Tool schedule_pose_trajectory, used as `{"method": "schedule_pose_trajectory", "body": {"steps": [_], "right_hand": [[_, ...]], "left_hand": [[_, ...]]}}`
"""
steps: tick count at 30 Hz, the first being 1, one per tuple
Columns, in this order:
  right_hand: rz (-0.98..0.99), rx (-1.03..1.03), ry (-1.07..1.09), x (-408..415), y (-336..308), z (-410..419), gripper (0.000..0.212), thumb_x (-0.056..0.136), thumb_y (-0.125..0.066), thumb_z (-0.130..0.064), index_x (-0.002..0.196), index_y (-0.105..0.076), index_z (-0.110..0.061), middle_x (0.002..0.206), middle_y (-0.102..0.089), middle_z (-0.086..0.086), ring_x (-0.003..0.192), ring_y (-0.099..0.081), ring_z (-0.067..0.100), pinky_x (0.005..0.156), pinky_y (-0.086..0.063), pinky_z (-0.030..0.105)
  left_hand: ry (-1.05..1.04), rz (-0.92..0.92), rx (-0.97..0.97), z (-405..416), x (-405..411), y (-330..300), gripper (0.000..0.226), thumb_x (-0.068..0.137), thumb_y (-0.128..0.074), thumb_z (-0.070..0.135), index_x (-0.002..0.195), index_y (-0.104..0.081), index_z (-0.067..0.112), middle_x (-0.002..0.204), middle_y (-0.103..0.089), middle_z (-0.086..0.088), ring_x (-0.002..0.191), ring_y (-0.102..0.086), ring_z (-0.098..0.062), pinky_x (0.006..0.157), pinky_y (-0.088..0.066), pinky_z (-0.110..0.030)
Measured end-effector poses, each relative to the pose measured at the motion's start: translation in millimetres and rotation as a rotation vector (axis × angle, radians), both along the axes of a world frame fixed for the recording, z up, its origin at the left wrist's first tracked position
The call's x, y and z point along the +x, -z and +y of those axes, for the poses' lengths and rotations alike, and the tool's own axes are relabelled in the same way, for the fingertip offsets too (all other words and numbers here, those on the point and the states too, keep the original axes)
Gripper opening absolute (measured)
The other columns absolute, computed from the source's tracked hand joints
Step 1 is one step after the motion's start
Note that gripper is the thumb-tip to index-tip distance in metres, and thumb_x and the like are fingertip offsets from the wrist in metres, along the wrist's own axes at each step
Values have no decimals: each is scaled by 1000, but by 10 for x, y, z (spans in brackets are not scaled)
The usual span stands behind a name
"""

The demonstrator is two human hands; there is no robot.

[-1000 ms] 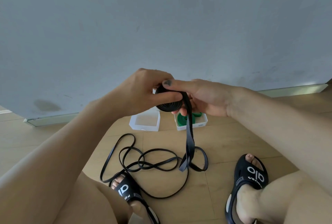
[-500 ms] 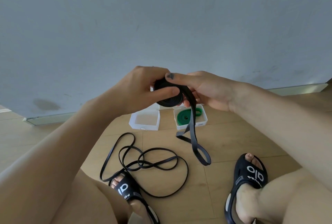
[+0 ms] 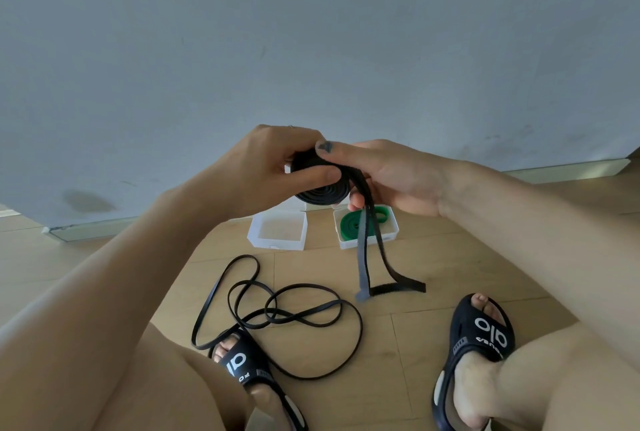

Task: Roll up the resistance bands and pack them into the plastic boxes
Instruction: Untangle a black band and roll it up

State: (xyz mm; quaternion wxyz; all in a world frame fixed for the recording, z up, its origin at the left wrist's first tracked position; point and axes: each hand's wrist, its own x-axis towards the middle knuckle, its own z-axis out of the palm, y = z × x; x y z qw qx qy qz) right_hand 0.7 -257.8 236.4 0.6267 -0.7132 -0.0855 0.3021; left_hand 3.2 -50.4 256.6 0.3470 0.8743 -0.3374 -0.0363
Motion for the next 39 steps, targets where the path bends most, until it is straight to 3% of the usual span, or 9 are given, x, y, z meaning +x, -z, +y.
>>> {"method": "schedule_pose_trajectory", "body": {"steps": [4, 9, 16, 19, 24, 28, 32, 34, 39], "right_hand": [[-111, -110, -16, -17, -83, -79, 77, 86, -55, -71, 120, -66, -2, 88, -66, 6, 62, -52, 9, 65, -48, 26], [-154, -17, 155, 9, -129, -143, 37, 96, -66, -46, 95, -62, -9, 67, -57, 2, 53, -46, 13, 58, -40, 26], [51, 200, -32, -69, -135, -88, 46, 93, -50, -57, 120, -67, -24, 96, -76, 2, 55, -47, 9, 66, -38, 27], [124, 286, -103, -63, -150, -113, 40, 97, -49, -55, 118, -70, -28, 117, -74, 19, 54, -44, 12, 68, -39, 29], [202, 465, -85, -45, -135, -124, 33, 97, -59, -39, 120, -66, -17, 102, -71, 12, 60, -52, 15, 68, -46, 28], [230, 481, -87, -34, -99, -105, 42, 92, -64, -40, 125, -62, -15, 97, -70, 11, 62, -53, 15, 69, -48, 29], [248, 481, -162, -26, -66, -71, 58, 97, -59, -42, 147, -51, -13, 121, -66, 21, 82, -58, 25, 69, -48, 29], [241, 494, -168, -28, -76, -60, 53, 98, -57, -40, 143, -53, -14, 118, -68, 22, 89, -49, 32, 66, -47, 27], [161, 288, -121, -70, -29, -26, 43, 94, -64, -40, 125, -66, -12, 103, -69, 18, 62, -55, 11, 70, -42, 27]], "left_hand": [[-34, 77, -94, 61, 19, -22, 18, 93, -63, 36, 89, -68, 20, 70, -58, 9, 67, -52, -12, 64, -43, -23], [-82, 127, -198, 95, 59, -6, 26, 93, -63, 39, 100, -73, 17, 77, -64, 3, 73, -56, -12, 66, -44, -25], [-76, 195, -342, 25, 21, 10, 16, 96, -61, 27, 101, -71, 16, 82, -67, 8, 79, -60, -8, 71, -47, -19], [-65, 202, -359, 12, 20, 0, 23, 96, -62, 36, 102, -71, 15, 83, -65, 4, 79, -58, -11, 71, -46, -22], [-57, 223, -436, 35, 48, -15, 35, 95, -60, 40, 106, -69, 8, 90, -64, -18, 85, -60, -20, 74, -48, -34], [-48, 250, -468, 51, 47, 0, 32, 96, -59, 37, 104, -68, 7, 88, -65, -9, 82, -61, -22, 72, -47, -36], [-66, 228, -453, 55, 28, 9, 29, 94, -60, 40, 100, -70, 14, 84, -64, 0, 82, -58, -17, 72, -45, -32], [-67, 221, -445, 65, 25, -15, 26, 93, -61, 41, 98, -71, 18, 83, -65, 4, 80, -59, -15, 71, -46, -30], [-49, 155, -191, 118, 7, -79, 32, 79, -73, 43, 99, -73, 19, 90, -75, 6, 87, -72, -12, 78, -57, -29]]}}
